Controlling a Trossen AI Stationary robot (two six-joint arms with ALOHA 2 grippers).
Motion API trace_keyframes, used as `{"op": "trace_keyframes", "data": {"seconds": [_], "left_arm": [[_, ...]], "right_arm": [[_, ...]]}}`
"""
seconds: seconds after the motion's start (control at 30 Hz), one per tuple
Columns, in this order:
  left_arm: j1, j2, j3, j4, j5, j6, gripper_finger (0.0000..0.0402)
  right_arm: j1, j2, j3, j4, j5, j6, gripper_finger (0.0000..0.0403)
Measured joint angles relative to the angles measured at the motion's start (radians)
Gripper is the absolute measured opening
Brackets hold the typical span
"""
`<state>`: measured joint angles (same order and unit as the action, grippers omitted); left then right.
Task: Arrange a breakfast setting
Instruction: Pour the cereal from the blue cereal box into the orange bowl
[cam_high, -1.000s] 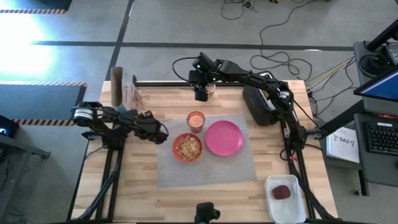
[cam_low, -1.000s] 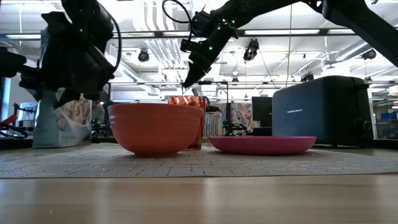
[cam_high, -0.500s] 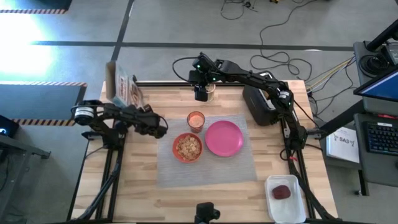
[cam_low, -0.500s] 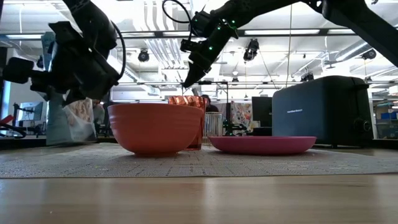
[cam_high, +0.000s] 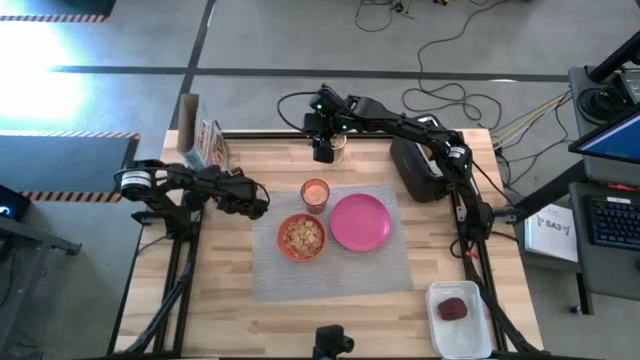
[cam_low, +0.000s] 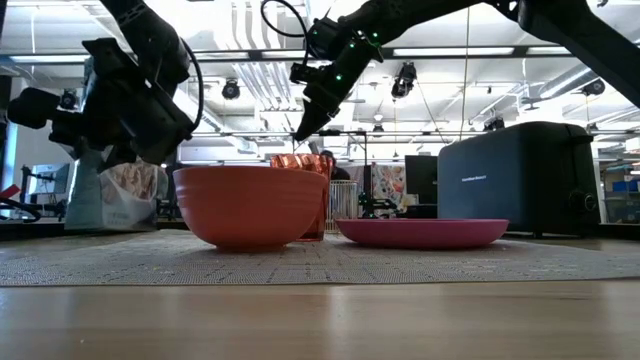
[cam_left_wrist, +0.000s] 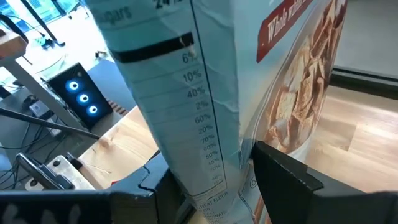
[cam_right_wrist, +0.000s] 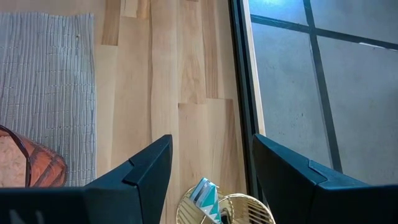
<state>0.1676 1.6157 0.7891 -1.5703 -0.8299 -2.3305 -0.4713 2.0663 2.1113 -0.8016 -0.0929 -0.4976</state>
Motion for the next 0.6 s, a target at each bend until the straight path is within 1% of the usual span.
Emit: {"op": "trace_keyframes", "data": {"seconds": [0.23,0.4,0.53,0.6], "left_arm": [[0.028,0.0,-0.002,0.009,-0.036,-0.007,0.0166],[0.04,0.0,-0.002,0.013,-0.042,-0.001,0.0166],[0.04,0.0,-0.001,0.015,-0.004,0.019,0.0167],[0.04,0.0,-0.001,0.013,0.022,0.035,0.0175]], "right_arm": [[0.0,0.0,0.0,0.0,0.0,0.0,0.021],[0.0,0.0,0.0,0.0,0.0,0.0,0.021],[0.0,0.0,0.0,0.0,0.0,0.0,0.021],[0.0,0.0,0.0,0.0,0.0,0.0,0.021]]}}
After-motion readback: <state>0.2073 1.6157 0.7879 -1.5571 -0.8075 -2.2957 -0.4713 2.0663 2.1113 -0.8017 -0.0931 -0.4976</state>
